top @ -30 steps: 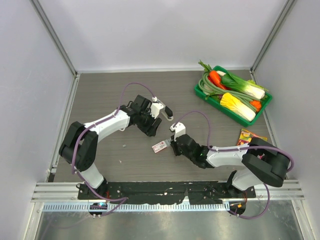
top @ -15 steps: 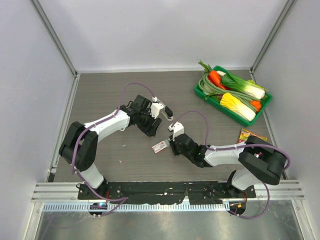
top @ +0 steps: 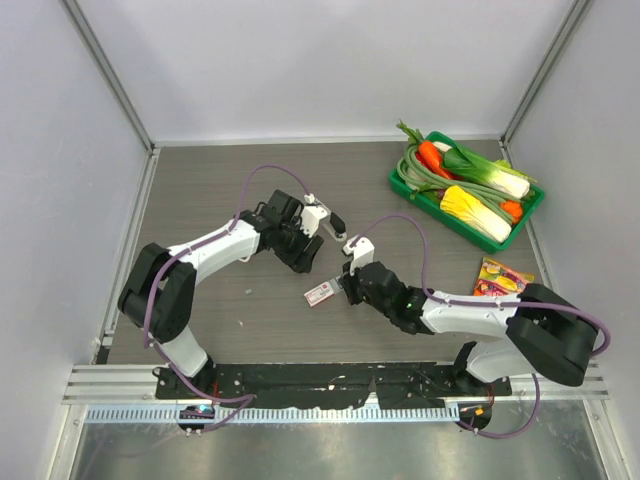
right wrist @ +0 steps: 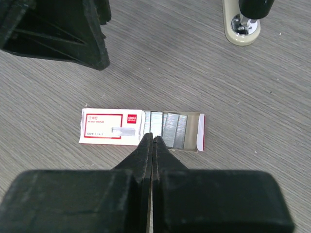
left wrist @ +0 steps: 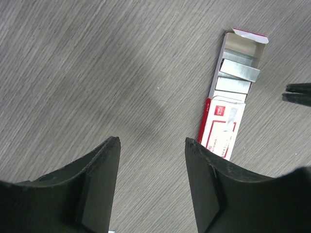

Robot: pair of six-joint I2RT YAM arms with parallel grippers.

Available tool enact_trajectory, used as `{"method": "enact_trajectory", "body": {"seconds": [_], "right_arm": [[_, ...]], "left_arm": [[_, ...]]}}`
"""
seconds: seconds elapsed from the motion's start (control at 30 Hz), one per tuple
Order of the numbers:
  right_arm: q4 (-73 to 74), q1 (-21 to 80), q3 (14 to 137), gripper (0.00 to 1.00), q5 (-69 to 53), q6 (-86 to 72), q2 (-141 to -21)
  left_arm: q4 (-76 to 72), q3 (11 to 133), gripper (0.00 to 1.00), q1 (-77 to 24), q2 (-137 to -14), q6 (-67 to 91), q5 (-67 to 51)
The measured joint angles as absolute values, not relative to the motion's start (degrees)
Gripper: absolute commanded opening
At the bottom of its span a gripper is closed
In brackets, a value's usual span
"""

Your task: Unload the staples from the stapler

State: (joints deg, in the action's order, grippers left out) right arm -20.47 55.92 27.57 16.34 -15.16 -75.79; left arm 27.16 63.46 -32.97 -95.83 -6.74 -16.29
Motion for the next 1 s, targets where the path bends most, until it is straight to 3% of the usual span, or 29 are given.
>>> {"method": "enact_trajectory", "body": {"seconds": [0.53,1.0], "right_arm": [[-21.7,53.3,27.7,0.01,13.5,-15.4,-84.3],[-21.7,52.2,28.1,0.01,12.5,-15.4,-82.3]], "left_arm": [[27.7,63.5,0.59,-33.0,-95.8,-7.6,-16.3],[27.8,63.5,0.6,-33.0,-95.8,-7.9,-16.3]]}}
